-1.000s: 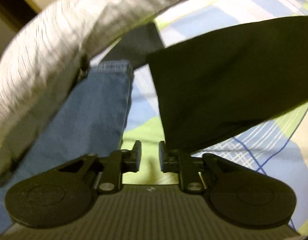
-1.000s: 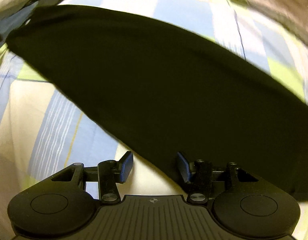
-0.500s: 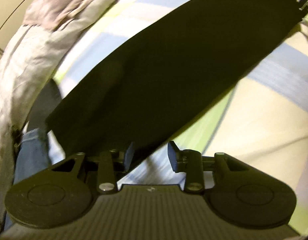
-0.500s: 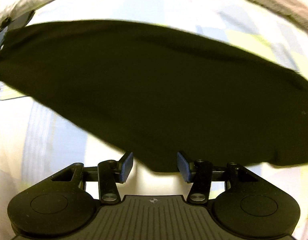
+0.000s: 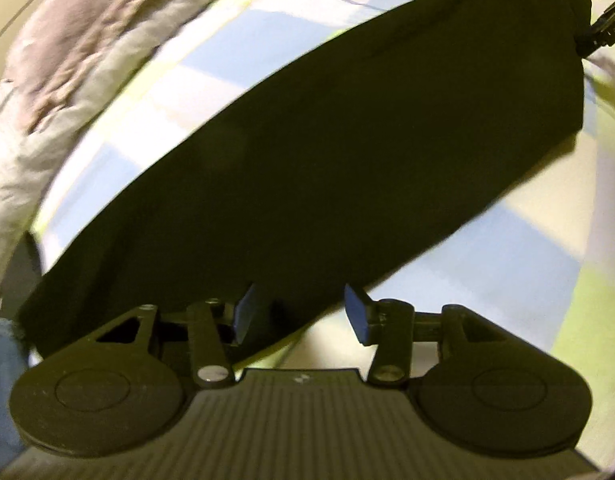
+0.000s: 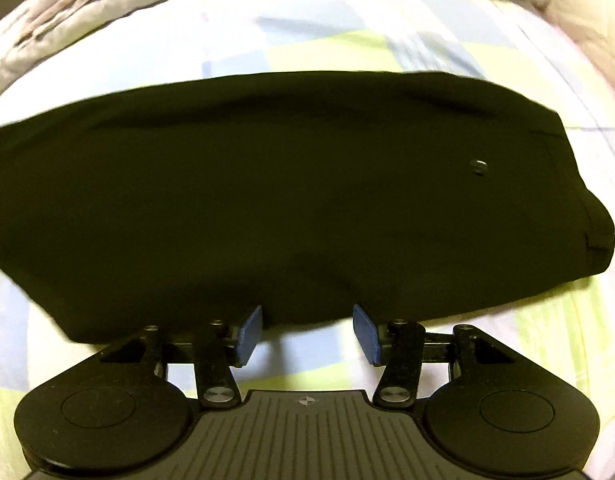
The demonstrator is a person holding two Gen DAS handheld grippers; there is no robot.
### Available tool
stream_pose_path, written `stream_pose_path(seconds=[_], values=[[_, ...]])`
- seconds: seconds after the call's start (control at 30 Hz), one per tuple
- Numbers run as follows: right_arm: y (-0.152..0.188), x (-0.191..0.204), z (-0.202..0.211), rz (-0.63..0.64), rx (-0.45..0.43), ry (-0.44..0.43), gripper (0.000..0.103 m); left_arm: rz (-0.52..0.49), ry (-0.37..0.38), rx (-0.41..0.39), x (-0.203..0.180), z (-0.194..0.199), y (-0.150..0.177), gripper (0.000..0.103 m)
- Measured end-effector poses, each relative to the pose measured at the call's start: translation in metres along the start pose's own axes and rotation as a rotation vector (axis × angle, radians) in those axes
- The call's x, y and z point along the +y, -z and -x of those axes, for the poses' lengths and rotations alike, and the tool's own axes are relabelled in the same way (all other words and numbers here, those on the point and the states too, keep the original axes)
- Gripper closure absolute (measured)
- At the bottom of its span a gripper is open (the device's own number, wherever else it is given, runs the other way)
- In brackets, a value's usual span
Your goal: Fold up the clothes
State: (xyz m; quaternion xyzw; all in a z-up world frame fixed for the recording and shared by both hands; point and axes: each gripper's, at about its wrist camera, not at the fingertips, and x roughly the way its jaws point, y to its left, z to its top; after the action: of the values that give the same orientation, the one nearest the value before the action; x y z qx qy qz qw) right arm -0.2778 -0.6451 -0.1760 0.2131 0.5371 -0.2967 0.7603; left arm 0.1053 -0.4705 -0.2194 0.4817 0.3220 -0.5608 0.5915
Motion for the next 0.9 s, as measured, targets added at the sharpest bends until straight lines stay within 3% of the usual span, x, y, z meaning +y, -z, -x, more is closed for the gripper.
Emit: stream_pose_path(seconds=[0.07,0.33,0.4,0.43,0.47,0.6,0.67,0.8,0.83,0.87,0.9], values=[[-0.004,-0.033,0.000,-0.011,-0.005,0.003,0.051,-0.011,0.018,0.015,-0.023,-0.010,-0.027,0.059],[-0.014,-0.176,0.024,-0.246,-0.089,0.007,0.051,-0.072,0.106,-0.053,-0.091,-0.037,-0.139,0.054],[-0.010,-0.197,0.020,-0.373,-0.099,-0.052,0.040,-0.100,0.141,-0.076,-0.104,-0.041,-0.161,0.053],[-0.006,-0.206,0.019,-0.447,-0.112,-0.093,0.026,-0.115,0.159,-0.088,-0.111,-0.042,-0.172,0.053],[0.001,-0.213,0.017,-0.523,-0.141,-0.146,0.024,-0.141,0.191,-0.109,-0.120,-0.041,-0.180,0.053],[0.022,-0.223,0.000,-0.709,-0.220,-0.314,0.024,-0.254,0.290,-0.160,-0.159,-0.040,-0.199,0.051],[0.028,-0.227,-0.012,-0.762,-0.266,-0.348,0.024,-0.312,0.324,-0.169,-0.179,-0.042,-0.205,0.051],[0.035,-0.233,-0.041,-0.986,-0.401,-0.424,0.024,-0.409,0.375,-0.176,-0.214,-0.049,-0.215,0.051],[0.031,-0.237,-0.045,-1.027,-0.414,-0.435,0.027,-0.417,0.375,-0.171,-0.219,-0.052,-0.216,0.051],[0.029,-0.243,-0.048,-1.050,-0.401,-0.429,0.058,-0.410,0.377,-0.165,-0.221,-0.055,-0.217,0.051],[0.027,-0.250,-0.049,-1.077,-0.385,-0.432,0.079,-0.403,0.380,-0.160,-0.222,-0.058,-0.218,0.051]])
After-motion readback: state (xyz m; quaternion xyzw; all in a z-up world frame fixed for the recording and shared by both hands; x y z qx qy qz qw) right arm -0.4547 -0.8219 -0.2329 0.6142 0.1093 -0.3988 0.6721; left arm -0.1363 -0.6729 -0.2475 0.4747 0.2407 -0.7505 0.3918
